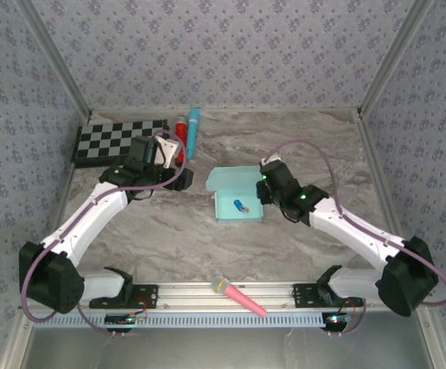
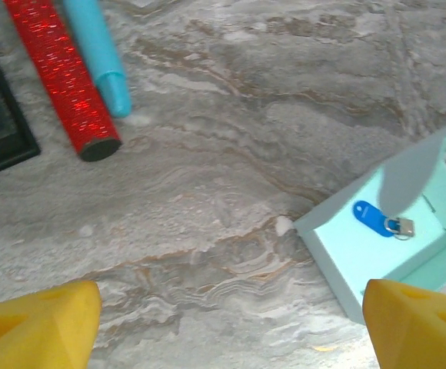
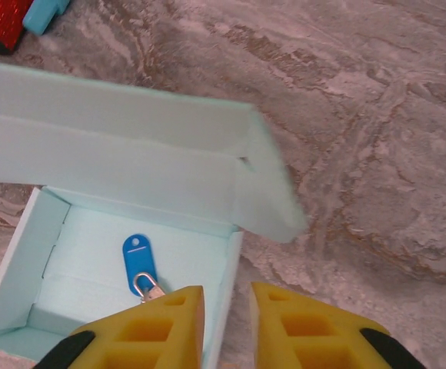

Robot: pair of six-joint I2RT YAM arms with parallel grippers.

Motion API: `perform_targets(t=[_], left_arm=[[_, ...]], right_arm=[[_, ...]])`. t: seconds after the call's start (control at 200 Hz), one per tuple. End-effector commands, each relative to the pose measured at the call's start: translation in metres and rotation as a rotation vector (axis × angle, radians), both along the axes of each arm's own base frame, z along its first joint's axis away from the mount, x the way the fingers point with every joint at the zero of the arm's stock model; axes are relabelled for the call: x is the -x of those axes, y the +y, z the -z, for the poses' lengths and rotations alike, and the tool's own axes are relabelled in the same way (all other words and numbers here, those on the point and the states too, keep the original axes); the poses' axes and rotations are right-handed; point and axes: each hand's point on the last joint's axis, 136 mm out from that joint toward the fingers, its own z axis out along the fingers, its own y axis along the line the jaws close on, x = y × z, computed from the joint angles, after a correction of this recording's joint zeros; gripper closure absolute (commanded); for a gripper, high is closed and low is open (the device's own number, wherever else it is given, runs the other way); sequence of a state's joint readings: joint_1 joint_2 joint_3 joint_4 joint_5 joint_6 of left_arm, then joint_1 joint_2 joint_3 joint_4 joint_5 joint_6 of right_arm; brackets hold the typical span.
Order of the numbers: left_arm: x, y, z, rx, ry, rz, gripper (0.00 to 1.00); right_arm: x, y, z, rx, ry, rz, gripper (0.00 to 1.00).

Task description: Fold the paper box

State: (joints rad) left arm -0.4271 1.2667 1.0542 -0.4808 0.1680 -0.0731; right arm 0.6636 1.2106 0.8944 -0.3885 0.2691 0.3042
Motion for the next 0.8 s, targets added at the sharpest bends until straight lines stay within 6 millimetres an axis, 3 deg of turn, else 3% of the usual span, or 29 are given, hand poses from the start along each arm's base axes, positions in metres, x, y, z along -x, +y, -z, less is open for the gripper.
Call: perform_targets(t=[0.0, 0.295, 0.575, 0.795], left_arm=[[0.001, -0.018, -0.002, -0.017, -0.04, 0.08, 0.13], [0.006, -0.052, 0.01, -0.023, -0.023, 0.202, 0.14], [-0.002, -0.08, 0.022, -0.021, 0.008, 0.255, 0.15], [-0.01, -0.091, 0.03, -0.022, 0.03, 0.267, 0.18]], right_arm=[[0.01, -0.013, 0.006, -0.011, 0.05, -0.037, 0.72], [0.002, -0.024, 0.024, -0.091, 0.11, -0.134, 0.45], [-0.018, -0.024, 0.035, -0.128, 0.154, -0.234, 0.43], [-0.034, -0.025, 0.037, -0.124, 0.136, -0.245, 0.43]])
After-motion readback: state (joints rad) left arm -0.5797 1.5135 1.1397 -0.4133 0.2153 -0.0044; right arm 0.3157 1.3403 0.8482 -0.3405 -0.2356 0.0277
